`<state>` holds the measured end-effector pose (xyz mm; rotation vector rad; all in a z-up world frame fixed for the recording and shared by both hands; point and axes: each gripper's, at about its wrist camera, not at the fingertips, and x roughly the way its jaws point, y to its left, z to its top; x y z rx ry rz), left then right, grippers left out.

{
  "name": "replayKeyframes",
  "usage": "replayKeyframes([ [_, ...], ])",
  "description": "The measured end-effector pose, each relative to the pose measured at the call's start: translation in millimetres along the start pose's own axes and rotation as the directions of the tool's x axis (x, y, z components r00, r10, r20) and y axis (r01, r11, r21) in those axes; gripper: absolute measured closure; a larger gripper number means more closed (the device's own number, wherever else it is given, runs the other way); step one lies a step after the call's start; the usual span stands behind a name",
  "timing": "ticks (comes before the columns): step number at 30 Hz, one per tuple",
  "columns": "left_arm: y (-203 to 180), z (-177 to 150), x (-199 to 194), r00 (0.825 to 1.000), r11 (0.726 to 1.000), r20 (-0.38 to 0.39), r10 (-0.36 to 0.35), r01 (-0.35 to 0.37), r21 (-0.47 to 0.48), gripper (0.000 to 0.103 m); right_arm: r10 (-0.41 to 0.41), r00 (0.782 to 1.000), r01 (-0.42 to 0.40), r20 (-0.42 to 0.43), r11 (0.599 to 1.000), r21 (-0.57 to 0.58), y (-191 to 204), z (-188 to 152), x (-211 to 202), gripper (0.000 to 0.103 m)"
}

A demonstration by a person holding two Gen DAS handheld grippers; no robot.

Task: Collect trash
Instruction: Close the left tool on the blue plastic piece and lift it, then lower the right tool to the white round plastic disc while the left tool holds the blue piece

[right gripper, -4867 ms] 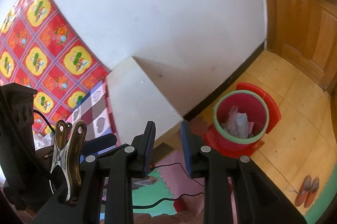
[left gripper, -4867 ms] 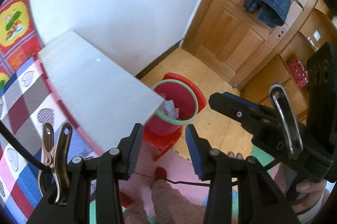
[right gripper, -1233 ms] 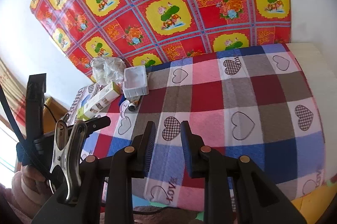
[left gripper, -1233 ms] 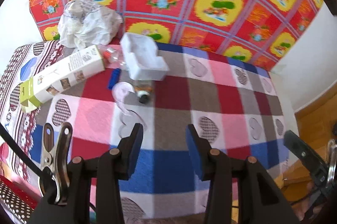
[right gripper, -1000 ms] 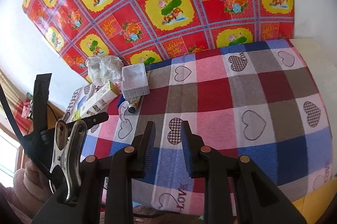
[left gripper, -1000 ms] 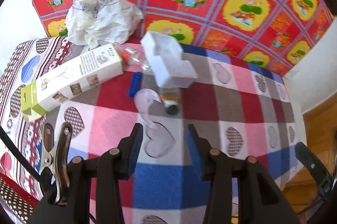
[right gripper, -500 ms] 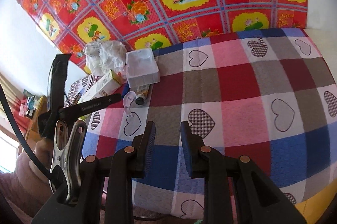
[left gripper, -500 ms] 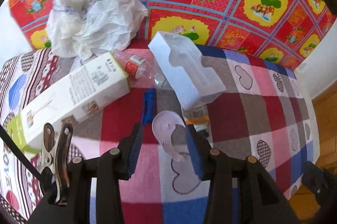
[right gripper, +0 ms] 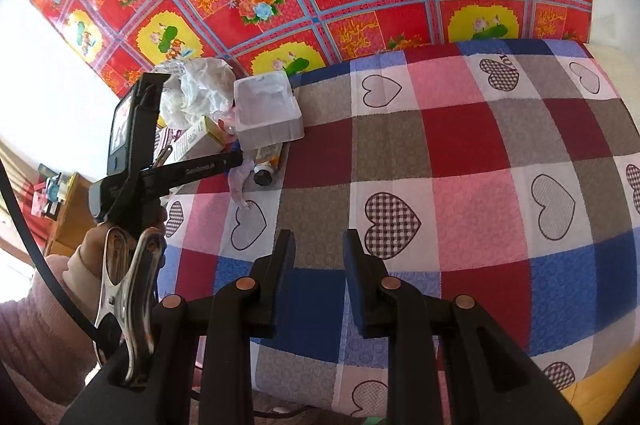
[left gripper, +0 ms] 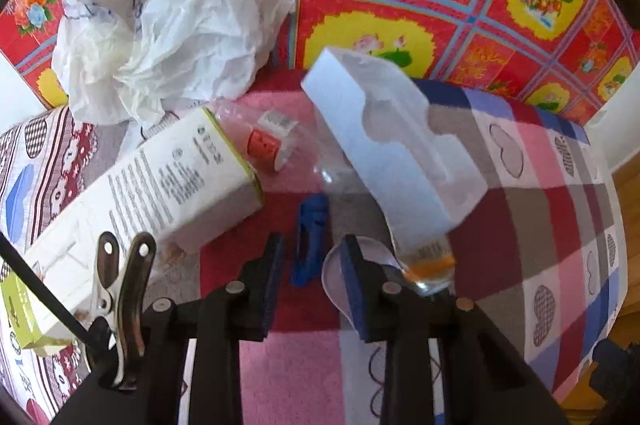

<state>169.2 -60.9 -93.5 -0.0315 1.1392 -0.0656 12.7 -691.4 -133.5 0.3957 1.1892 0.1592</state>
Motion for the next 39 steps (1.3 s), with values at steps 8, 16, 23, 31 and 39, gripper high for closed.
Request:
replayKeyframes([
  [8, -1, 12, 5, 1.000, 1.000, 0.008, -0.021, 0.021, 0.000, 0.079, -0.004, 1.000, 0.005, -0.015, 1.000, 0.003, 3, -1, 7, 0.077],
  [16, 1, 7, 4, 0.997, 0.997, -0.018, -0.076, 0.075, -0.028, 0.089, -0.005, 1.000, 0.005, -0.017, 1.000, -0.010, 8, -2, 8, 0.077],
  [23, 6, -19, -9, 0.994, 0.993, -0.039, -0.104, 0.102, -0.058, 0.089, 0.004, 1.000, -0.005, -0.027, 1.000, -0.019, 12, -3, 11, 0.077],
  [31, 13, -42, -35, 0.991, 0.988, -0.018, -0.131, 0.129, -0.080, 0.089, 0.025, 0.998, -0.028, -0.053, 0.998, -0.056, 24, -2, 21, 0.077],
  [39, 37, -61, -58, 0.997, 0.990, 0.002, -0.083, 0.082, -0.118, 0.089, 0.052, 0.995, -0.066, -0.089, 0.987, -0.149, 45, 0, 39, 0.077],
])
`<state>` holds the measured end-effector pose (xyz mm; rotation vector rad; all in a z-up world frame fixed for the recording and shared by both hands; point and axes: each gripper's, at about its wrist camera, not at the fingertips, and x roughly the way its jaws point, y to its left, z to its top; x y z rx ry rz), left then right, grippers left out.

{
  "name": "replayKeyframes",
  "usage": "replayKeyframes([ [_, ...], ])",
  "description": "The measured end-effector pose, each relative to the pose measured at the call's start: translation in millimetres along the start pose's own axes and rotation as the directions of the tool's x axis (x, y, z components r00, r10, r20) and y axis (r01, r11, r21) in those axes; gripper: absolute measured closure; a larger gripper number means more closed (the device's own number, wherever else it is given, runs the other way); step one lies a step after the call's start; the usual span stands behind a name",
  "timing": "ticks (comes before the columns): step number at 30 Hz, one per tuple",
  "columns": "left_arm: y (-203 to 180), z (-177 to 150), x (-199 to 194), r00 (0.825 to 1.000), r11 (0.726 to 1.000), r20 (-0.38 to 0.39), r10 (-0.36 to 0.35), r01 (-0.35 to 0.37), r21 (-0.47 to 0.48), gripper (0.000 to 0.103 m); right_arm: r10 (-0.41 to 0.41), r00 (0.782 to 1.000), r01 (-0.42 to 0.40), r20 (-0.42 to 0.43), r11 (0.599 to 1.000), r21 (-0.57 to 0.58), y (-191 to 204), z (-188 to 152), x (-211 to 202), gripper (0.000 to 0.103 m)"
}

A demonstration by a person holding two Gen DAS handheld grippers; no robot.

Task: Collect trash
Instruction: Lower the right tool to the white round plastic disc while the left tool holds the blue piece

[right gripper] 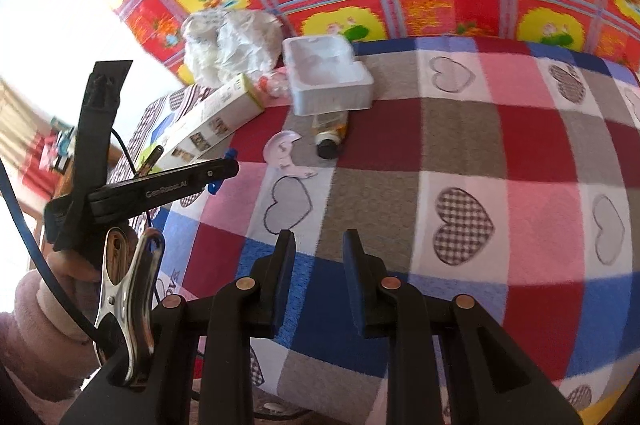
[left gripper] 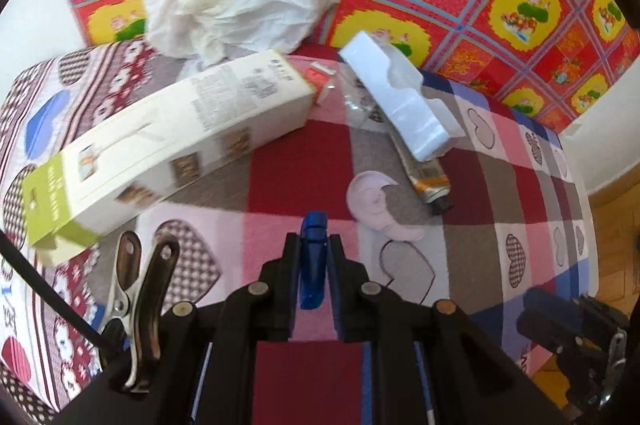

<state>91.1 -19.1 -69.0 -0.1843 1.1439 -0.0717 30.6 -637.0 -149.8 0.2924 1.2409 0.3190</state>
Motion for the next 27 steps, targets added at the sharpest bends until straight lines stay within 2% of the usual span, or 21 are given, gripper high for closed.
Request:
replayKeyframes([
  [8, 19, -17, -7, 0.999, 0.997, 0.000, 0.047, -0.046, -0.064, 0.089, 0.037, 0.998, -0.042, -0.043, 0.993, -0.108, 23, 14, 32, 0.067],
  [10, 24, -22, -7, 0.999, 0.995, -0.004, 0.053, -0.053, -0.079, 0.089, 0.032, 0.998, -0.040, -0.057, 0.990, -0.136, 28, 18, 42, 0.059],
  [16, 39, -34, -7, 0.997, 0.990, -0.011, 0.074, -0.075, -0.117, 0.089, 0.011, 0.997, -0.029, -0.076, 0.969, -0.243, 48, 29, 68, 0.041],
  [23, 46, -39, -8, 0.997, 0.988, -0.017, 0.072, -0.074, -0.139, 0.089, -0.012, 0.998, -0.009, -0.057, 0.937, -0.350, 62, 45, 87, 0.039],
  [27, 46, -40, -8, 0.997, 0.987, -0.022, 0.069, -0.071, -0.146, 0.089, -0.025, 0.997, -0.007, -0.079, 0.923, -0.384, 64, 56, 102, 0.038],
])
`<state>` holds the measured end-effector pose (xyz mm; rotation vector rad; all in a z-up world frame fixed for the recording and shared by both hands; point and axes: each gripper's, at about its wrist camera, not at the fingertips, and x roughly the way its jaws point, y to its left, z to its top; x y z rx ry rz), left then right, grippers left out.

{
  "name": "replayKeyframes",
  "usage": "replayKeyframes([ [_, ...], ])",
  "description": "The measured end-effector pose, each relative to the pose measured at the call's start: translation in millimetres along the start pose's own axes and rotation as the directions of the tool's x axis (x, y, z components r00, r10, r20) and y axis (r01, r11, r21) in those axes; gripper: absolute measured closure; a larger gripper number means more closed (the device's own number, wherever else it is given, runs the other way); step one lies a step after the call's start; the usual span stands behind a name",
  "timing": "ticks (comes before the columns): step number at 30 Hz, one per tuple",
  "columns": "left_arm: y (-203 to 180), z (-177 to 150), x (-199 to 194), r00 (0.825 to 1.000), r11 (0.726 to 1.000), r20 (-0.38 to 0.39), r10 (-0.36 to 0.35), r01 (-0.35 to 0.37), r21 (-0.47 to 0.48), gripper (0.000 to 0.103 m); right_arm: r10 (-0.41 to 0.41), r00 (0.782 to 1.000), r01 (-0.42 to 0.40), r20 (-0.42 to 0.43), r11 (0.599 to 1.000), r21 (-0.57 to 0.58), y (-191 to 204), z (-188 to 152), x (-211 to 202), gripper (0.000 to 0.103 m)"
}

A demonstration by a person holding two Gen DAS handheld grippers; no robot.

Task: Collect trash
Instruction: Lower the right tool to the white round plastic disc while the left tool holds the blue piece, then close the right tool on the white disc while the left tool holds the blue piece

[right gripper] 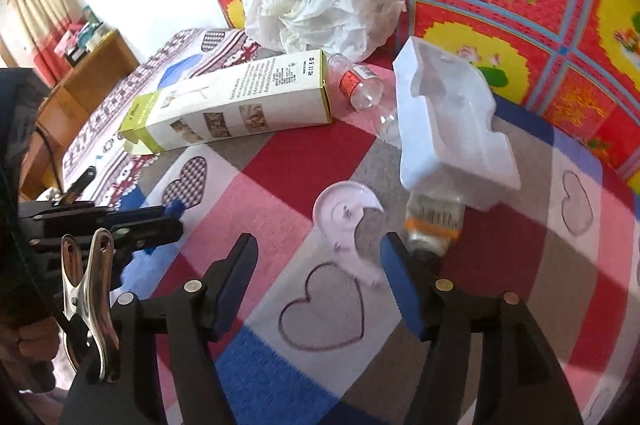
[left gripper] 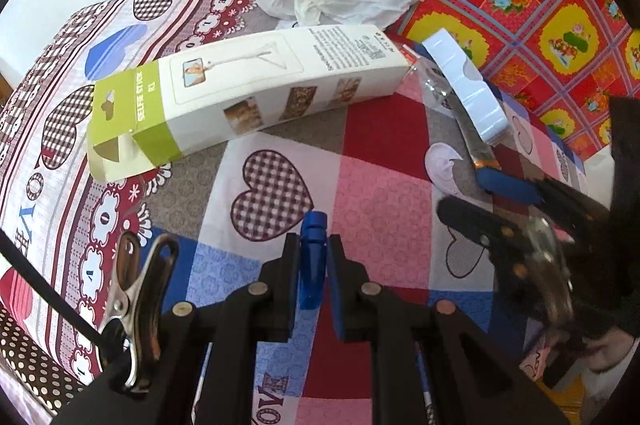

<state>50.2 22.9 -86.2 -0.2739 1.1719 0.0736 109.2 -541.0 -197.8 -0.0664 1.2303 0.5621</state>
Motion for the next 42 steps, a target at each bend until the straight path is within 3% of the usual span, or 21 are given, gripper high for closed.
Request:
replayKeyframes([
  [7, 1, -1, 8, 0.999, 1.000, -0.040, 0.002, -0.003, -0.022, 0.089, 0.019, 0.999, -0.020, -0.048, 0.999, -0.028, -5, 15, 21, 0.037],
  [24, 11, -1, 5, 0.999, 0.999, -0.043, -0.012, 0.010, -0.037, 0.089, -0.026, 0.999, 0.022, -0.026, 0.991, -0.128, 8, 26, 36, 0.037],
  [26, 11, 0, 5, 0.999, 0.999, -0.044, -0.014, 0.012, -0.037, 0.089, -0.035, 0.999, 0.032, -0.018, 0.992, -0.119, 8, 26, 36, 0.040],
  [29, 10, 0, 5, 0.999, 0.999, -0.044, -0.015, 0.014, -0.035, 0.089, -0.060, 0.998, 0.059, -0.005, 0.992, -0.111, 8, 24, 35, 0.061],
  [42, 0, 1, 3, 0.999, 1.000, -0.047, -0.013, 0.013, -0.007, 0.089, 0.029, 0.999, -0.030, 0.020, 0.999, 0.025, -7, 10, 4, 0.061],
])
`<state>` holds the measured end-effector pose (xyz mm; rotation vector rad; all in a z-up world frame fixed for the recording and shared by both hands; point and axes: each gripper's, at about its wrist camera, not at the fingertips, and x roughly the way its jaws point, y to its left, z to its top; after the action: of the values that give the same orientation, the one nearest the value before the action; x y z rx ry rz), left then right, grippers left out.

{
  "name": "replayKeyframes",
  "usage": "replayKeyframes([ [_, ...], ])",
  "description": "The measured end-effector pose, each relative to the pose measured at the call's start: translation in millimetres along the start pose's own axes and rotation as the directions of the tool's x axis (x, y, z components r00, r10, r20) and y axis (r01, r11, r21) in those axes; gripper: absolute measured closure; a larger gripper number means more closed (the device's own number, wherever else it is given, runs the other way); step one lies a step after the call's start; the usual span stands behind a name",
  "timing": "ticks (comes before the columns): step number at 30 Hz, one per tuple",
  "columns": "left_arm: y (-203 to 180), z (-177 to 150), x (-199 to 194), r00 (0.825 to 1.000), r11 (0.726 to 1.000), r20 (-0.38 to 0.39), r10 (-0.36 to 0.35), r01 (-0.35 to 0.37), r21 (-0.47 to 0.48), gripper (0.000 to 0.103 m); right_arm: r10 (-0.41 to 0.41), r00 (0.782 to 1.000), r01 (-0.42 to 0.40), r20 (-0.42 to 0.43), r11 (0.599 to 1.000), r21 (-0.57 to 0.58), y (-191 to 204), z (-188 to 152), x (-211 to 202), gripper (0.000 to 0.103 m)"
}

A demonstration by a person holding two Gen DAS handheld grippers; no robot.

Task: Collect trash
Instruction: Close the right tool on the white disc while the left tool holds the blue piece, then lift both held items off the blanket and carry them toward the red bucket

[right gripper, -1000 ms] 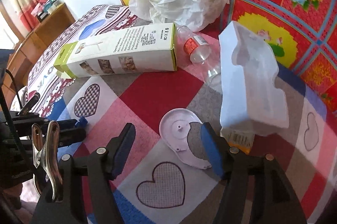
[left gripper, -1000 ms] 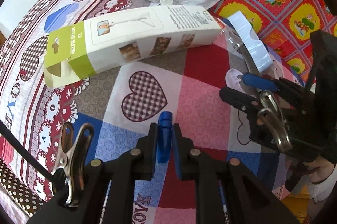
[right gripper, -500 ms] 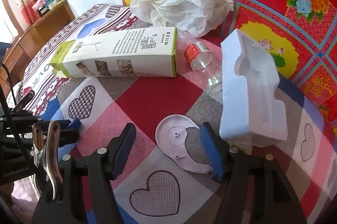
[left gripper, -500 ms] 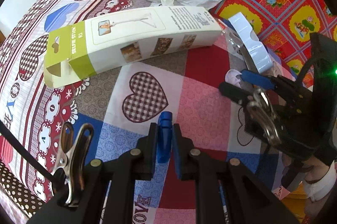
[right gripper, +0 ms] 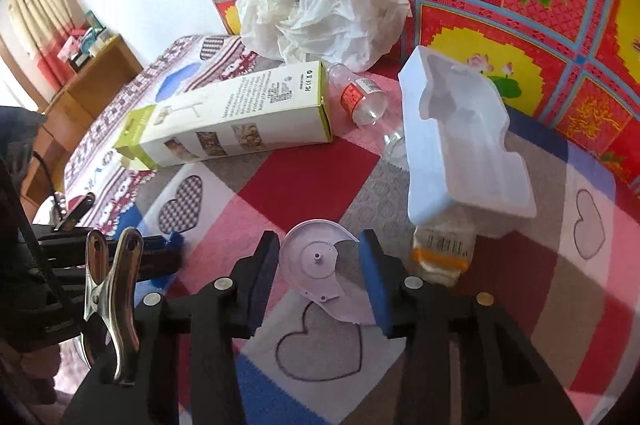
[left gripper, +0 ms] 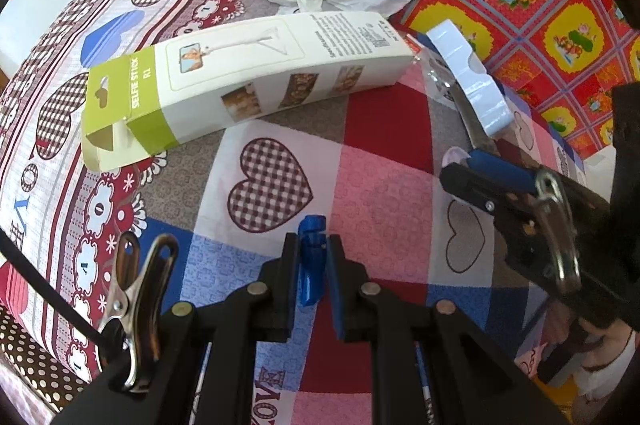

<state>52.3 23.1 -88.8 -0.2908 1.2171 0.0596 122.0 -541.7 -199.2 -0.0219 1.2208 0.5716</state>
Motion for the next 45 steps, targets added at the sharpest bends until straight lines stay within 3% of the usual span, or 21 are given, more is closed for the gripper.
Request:
replayKeyframes([
  [23, -20, -8, -22, 0.997, 0.992, 0.002, -0.076, 0.075, 0.105, 0.089, -0.018, 0.999, 0.008, 0.047, 0.982, 0.191, -4, -66, -69, 0.061],
  [28, -13, -10, -25, 1.000, 0.994, 0.013, -0.028, 0.027, 0.109, 0.089, -0.019, 0.998, 0.004, 0.065, 0.976, 0.219, -7, -78, -77, 0.061],
  [30, -12, -9, -22, 1.000, 0.993, 0.012, -0.006, 0.005, 0.116, 0.076, -0.018, 0.997, 0.002, 0.068, 0.974, 0.229, -8, -82, -79, 0.061],
  [32, -12, -8, -18, 1.000, 0.992, 0.010, 0.021, -0.022, 0.124, 0.072, -0.018, 0.997, 0.000, 0.070, 0.971, 0.239, -9, -85, -79, 0.061],
  [38, -15, -4, 3, 0.997, 0.988, -0.034, 0.076, -0.070, 0.139, 0.072, -0.022, 0.998, 0.004, 0.066, 0.966, 0.259, -11, -93, -80, 0.061],
  [45, -23, -1, 12, 0.994, 0.985, -0.025, 0.104, -0.099, 0.140, 0.068, -0.027, 0.998, 0.009, 0.060, 0.961, 0.277, -13, -97, -79, 0.061],
])
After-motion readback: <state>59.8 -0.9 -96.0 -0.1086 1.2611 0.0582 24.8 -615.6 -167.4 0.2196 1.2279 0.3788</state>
